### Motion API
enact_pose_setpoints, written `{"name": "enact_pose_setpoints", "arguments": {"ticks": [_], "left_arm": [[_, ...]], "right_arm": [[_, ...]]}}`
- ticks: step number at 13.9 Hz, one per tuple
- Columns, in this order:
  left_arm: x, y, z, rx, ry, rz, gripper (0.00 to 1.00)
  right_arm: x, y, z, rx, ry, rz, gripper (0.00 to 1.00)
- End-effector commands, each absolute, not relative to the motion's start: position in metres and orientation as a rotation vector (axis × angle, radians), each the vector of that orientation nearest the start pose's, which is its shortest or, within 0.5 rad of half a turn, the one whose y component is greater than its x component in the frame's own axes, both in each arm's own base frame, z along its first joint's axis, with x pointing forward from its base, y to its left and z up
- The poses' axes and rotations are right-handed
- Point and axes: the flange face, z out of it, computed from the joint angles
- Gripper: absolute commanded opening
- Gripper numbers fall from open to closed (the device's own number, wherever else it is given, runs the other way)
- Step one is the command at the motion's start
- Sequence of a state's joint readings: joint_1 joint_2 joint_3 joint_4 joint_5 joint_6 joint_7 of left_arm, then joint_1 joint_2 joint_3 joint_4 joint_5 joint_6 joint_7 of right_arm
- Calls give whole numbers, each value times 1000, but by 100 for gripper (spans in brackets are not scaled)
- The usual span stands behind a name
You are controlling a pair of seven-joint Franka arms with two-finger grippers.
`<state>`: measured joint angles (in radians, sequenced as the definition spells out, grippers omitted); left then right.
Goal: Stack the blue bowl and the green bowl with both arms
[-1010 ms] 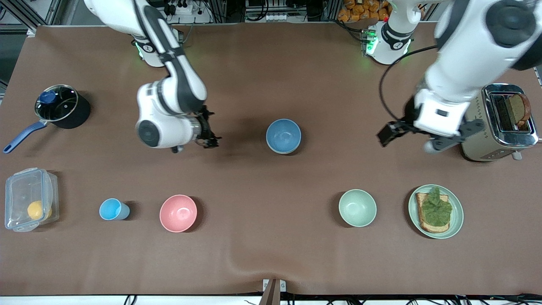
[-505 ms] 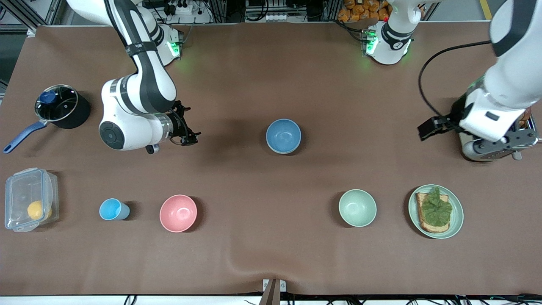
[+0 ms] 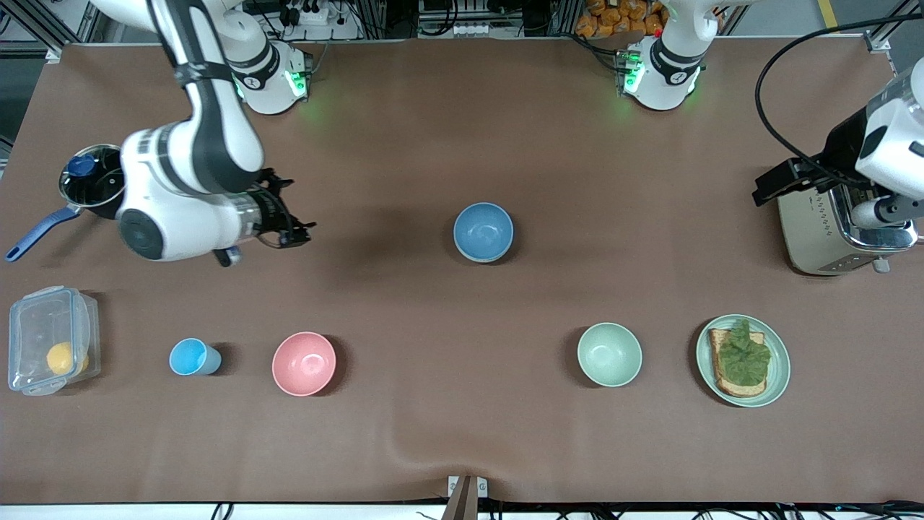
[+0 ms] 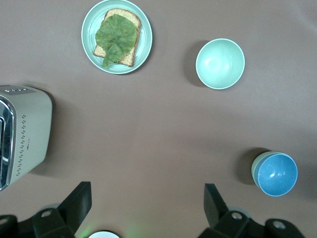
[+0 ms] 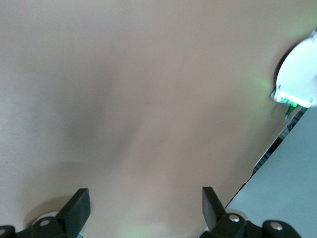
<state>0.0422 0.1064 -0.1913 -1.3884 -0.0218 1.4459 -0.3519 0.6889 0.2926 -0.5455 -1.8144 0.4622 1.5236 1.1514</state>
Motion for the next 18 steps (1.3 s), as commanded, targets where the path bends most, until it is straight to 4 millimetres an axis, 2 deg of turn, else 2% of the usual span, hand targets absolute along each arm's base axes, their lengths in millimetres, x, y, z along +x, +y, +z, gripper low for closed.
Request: {"name": "enact_pose_setpoints", "arguments": {"ticks": [1, 3, 5, 7, 10, 13, 18], "left_arm": [[559, -84, 644, -3166, -257, 102, 100], [551, -95, 645, -3137, -213, 92, 100], [545, -94, 645, -3124, -202, 97, 100], [544, -89, 642, -3121, -211, 106, 100], [542, -78, 640, -3116, -239, 115, 100], [544, -76, 639, -3116, -247, 113, 100], [552, -77, 640, -3126, -246, 42, 100]], "right_arm": [[546, 86, 393, -2630, 1493, 956, 100], [546, 46, 397, -2666, 1357, 944, 100], [545, 14, 400, -2668, 1258, 931, 100], [543, -15, 409, -2752, 1101, 880, 100], [544, -29, 430, -2909, 915, 783, 100], [548, -47, 454, -2947, 652, 609, 100], [558, -74, 488, -3020, 324, 289, 100]]}}
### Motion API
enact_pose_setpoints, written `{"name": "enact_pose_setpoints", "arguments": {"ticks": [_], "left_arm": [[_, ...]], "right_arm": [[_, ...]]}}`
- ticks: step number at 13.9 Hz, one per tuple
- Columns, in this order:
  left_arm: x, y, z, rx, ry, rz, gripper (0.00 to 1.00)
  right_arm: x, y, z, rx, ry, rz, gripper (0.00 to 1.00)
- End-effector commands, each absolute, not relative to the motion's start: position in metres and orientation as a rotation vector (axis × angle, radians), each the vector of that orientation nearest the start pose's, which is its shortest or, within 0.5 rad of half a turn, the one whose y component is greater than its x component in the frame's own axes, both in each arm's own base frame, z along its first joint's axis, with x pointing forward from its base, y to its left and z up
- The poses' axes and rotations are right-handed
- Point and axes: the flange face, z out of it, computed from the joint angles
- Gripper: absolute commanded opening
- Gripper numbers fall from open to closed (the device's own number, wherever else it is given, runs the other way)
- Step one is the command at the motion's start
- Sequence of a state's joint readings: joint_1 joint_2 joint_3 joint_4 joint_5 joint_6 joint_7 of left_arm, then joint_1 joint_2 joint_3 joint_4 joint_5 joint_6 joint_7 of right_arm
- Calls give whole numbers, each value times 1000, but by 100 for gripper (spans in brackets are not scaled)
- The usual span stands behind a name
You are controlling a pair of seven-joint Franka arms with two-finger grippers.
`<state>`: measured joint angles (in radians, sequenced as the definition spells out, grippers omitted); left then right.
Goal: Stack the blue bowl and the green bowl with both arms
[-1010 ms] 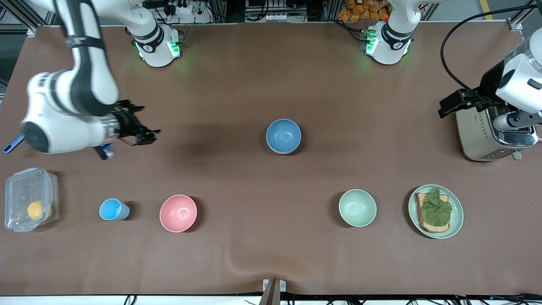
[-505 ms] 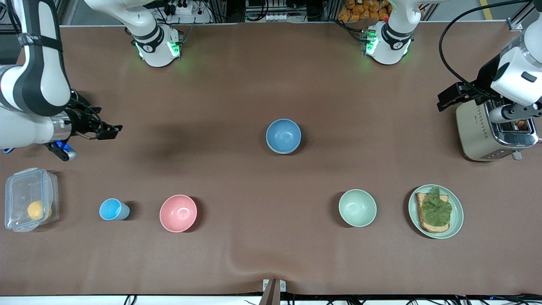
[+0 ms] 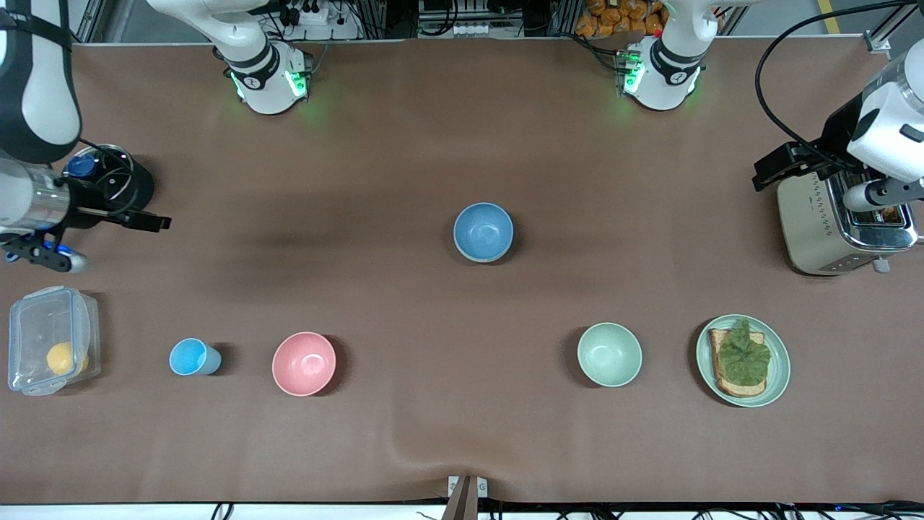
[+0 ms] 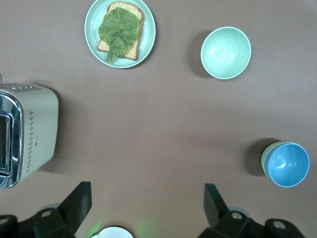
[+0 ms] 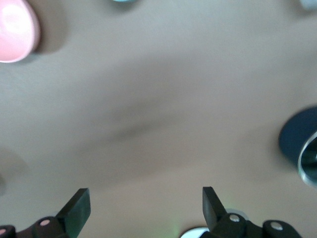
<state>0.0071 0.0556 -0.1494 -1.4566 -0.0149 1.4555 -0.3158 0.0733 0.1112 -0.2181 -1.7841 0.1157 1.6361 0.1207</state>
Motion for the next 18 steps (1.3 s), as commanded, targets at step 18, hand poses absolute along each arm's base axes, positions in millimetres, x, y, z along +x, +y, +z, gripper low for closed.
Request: {"name": "enact_pose_setpoints", "arguments": {"ticks": [18], "left_arm": [[556, -77, 633, -3131, -229, -28, 100]], "right_arm": [[580, -45, 593, -3110, 98, -132, 100]]}}
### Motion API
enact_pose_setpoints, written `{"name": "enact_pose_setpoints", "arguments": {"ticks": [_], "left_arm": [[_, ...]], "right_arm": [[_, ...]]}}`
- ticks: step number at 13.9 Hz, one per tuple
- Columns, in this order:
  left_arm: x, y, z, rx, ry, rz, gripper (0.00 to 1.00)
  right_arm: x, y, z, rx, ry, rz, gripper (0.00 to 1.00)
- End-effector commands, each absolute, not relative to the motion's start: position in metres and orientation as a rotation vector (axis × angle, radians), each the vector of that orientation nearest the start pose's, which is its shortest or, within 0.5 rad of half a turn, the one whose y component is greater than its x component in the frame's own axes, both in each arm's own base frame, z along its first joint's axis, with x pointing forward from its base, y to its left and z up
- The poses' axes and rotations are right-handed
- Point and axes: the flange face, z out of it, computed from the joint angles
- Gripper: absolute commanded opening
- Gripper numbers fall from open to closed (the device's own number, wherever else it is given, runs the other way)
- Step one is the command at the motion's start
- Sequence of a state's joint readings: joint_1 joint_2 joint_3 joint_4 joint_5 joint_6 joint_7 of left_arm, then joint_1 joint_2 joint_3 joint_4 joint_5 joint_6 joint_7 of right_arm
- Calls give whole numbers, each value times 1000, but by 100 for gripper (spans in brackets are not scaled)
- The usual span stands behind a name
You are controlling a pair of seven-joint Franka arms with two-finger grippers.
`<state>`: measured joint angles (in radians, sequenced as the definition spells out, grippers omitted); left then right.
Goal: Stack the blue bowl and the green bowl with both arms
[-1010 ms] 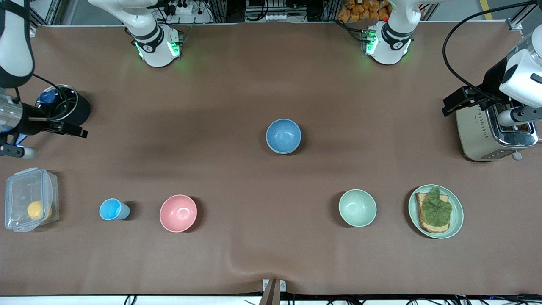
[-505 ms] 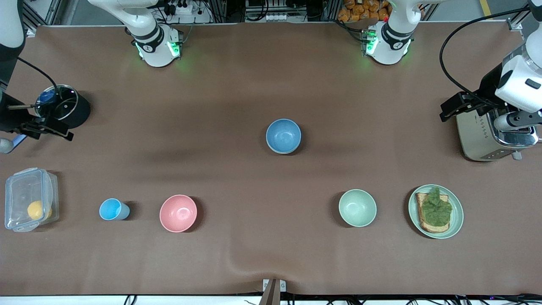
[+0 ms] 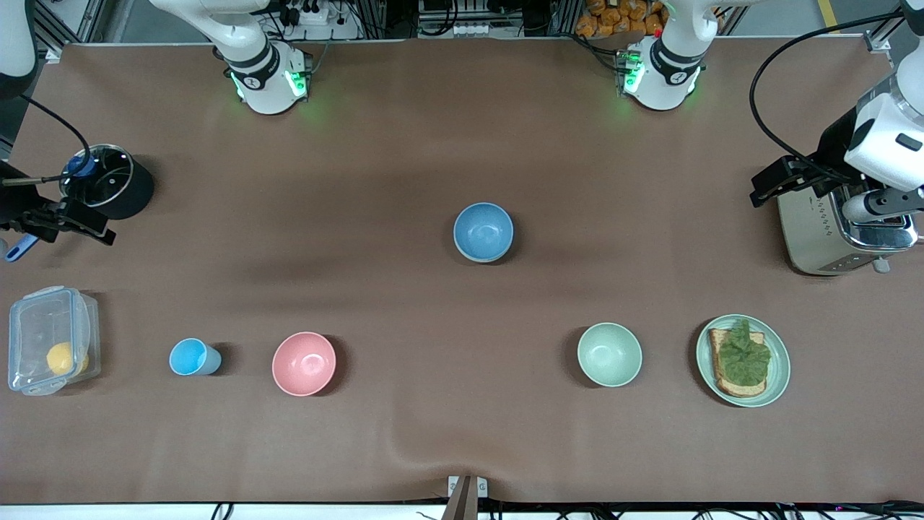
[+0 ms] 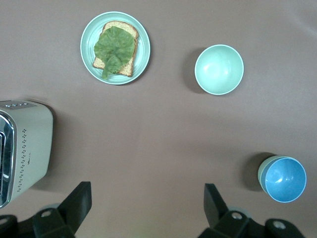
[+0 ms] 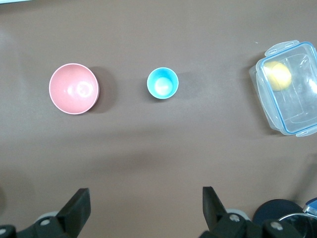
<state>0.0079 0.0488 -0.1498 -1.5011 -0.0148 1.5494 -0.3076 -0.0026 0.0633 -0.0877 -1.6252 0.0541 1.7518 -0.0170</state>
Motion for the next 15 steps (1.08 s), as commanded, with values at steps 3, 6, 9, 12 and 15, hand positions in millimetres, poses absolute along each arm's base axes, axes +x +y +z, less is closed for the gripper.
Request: {"name": "enact_pose_setpoints", "arguments": {"ticks": [3, 6, 9, 12, 15], "left_arm": [[556, -78, 638, -3133, -229, -45, 100], [553, -76, 647, -3133, -232, -59, 100], [552, -76, 646, -3132, -234, -54, 100], [558, -79, 638, -3136, -227, -39, 100], [560, -87, 638, -3140, -210, -85, 100]], "right_arm": [[583, -44, 598, -3127, 85, -176, 100], [590, -35, 603, -3154, 63, -270, 100], [587, -32, 617, -3156, 49, -278, 100], [578, -31, 624, -3141, 48, -176, 100], [579, -27, 624, -3150, 35, -181, 100]]}}
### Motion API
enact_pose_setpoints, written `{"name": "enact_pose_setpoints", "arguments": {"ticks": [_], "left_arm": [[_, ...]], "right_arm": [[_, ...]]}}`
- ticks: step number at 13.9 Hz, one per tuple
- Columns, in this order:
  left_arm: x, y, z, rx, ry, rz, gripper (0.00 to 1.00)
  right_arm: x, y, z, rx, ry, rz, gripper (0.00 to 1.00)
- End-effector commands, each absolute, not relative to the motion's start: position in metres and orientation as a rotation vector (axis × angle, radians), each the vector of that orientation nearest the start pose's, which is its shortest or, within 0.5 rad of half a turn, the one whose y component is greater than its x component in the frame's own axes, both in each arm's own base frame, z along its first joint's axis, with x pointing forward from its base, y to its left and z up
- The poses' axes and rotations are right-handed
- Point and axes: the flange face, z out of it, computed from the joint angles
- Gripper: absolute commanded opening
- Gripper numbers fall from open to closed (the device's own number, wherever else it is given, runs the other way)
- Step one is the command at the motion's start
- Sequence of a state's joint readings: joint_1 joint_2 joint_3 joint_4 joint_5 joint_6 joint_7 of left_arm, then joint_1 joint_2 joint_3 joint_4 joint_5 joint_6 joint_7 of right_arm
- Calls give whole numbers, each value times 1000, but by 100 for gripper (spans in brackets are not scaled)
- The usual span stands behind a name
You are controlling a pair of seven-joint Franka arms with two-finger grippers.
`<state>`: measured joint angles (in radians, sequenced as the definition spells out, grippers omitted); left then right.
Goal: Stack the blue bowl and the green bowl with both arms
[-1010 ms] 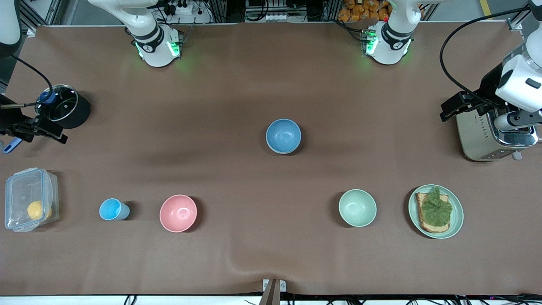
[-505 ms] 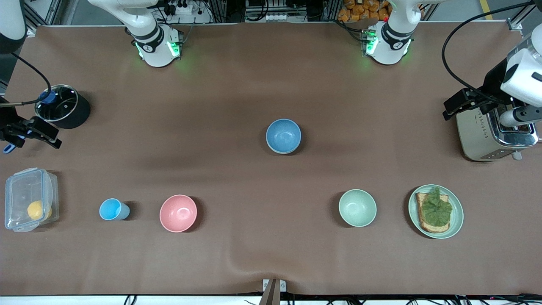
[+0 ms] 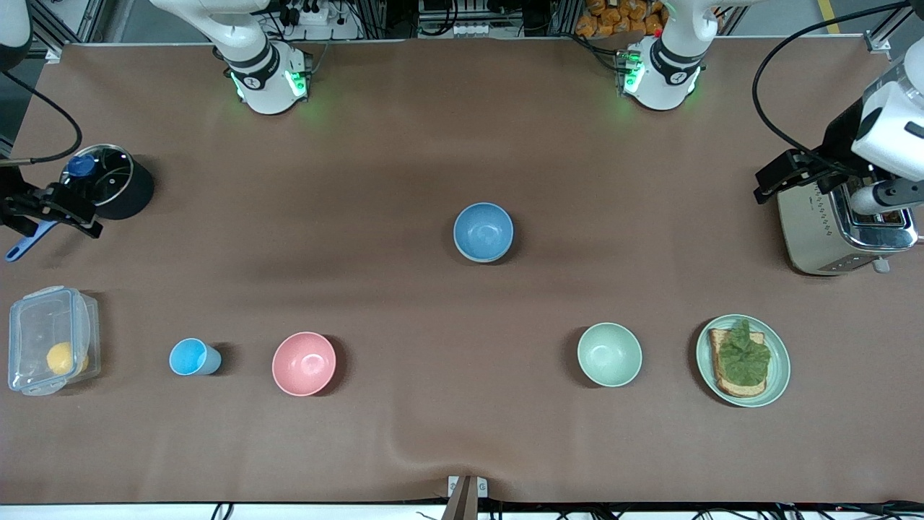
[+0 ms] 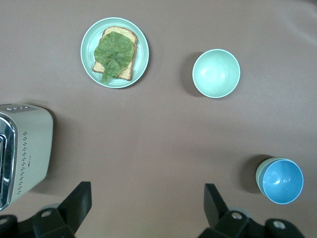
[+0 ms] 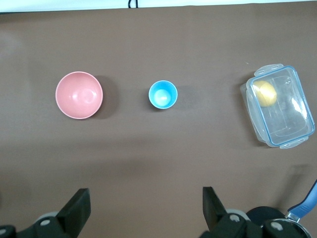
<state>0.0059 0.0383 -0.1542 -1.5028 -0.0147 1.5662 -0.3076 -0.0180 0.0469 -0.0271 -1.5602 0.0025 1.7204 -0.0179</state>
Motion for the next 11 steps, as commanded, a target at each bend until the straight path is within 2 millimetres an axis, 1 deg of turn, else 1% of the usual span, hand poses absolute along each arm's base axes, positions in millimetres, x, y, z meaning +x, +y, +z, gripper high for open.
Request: {"name": "enact_pose_setpoints", "arguments": {"ticks": [1, 2, 6, 11], "left_arm": [[560, -90, 638, -3141, -201, -87, 100], [558, -92, 638, -3141, -196, -88, 100], [562, -89, 633, -3131, -190, -81, 100], [563, -83, 636, -3110, -27, -93, 100]], "right_arm": [[579, -27, 624, -3152, 35, -178, 100], [578, -30, 623, -3150, 40, -174, 100], [579, -26, 625, -3149, 40, -176, 100], [578, -25, 625, -3149, 38, -174, 100]]}}
